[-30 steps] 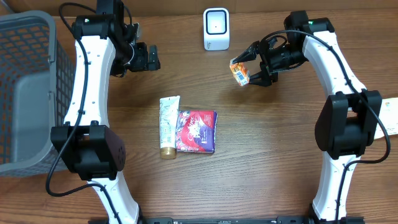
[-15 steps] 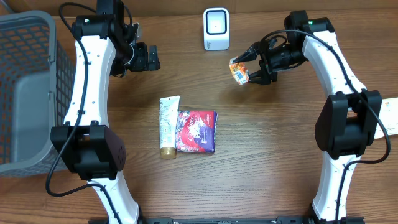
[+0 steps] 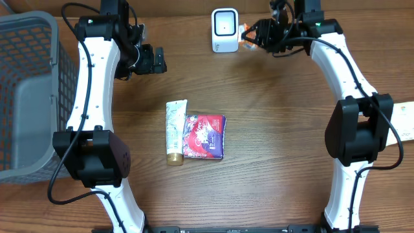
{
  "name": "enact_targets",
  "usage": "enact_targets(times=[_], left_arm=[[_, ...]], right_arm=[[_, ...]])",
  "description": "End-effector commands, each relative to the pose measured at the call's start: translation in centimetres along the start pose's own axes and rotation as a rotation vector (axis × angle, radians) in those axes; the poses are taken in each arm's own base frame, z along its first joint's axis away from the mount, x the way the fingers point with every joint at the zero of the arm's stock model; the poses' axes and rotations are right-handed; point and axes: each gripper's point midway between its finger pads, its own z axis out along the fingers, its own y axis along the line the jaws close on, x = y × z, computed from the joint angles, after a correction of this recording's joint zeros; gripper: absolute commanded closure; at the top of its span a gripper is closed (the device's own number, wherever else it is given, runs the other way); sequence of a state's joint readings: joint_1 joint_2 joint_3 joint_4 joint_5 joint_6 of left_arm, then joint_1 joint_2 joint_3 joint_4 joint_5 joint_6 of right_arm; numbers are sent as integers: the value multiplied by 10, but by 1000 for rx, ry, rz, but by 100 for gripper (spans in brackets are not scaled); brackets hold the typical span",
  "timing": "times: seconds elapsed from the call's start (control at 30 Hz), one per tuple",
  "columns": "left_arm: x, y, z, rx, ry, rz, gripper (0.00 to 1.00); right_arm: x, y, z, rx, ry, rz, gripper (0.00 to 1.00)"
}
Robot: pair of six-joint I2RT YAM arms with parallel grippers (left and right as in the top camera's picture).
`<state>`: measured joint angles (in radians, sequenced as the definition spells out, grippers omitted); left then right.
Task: Scan the item barcode
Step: 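Hold the tissue pack in front of the white scanner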
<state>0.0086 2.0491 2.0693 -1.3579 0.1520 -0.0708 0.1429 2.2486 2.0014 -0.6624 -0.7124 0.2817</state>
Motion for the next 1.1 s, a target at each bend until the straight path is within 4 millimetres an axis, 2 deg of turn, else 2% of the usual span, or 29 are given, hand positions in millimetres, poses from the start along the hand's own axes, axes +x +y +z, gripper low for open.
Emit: enact_targets(times=[0.0,0.13,0.27,0.37,0.7,0.9,1.07], left_arm=[[-4,1,-10,-5,-31,23,0],[-4,1,-10,-5,-31,23,0],[-4,1,-10,-5,-31,23,0],[-4,1,-10,-5,-31,23,0],[-4,1,-10,-5,-31,23,0],[-4,1,-10,-5,-31,23,0],[-4,1,-10,-5,-31,23,0]], right_arm=[[-32,4,5,170,-143,-264,42],[-59,17,13,311,-283,-420,43],[-89,40,24,374,-471,-513,45],[-99,40,35,360,-538,-536,45],[-114,14,69,345,-684,-605,49],[-103,-7,94,351,-676,-626,47],[-88,-7,108,353,-618,-620,47]])
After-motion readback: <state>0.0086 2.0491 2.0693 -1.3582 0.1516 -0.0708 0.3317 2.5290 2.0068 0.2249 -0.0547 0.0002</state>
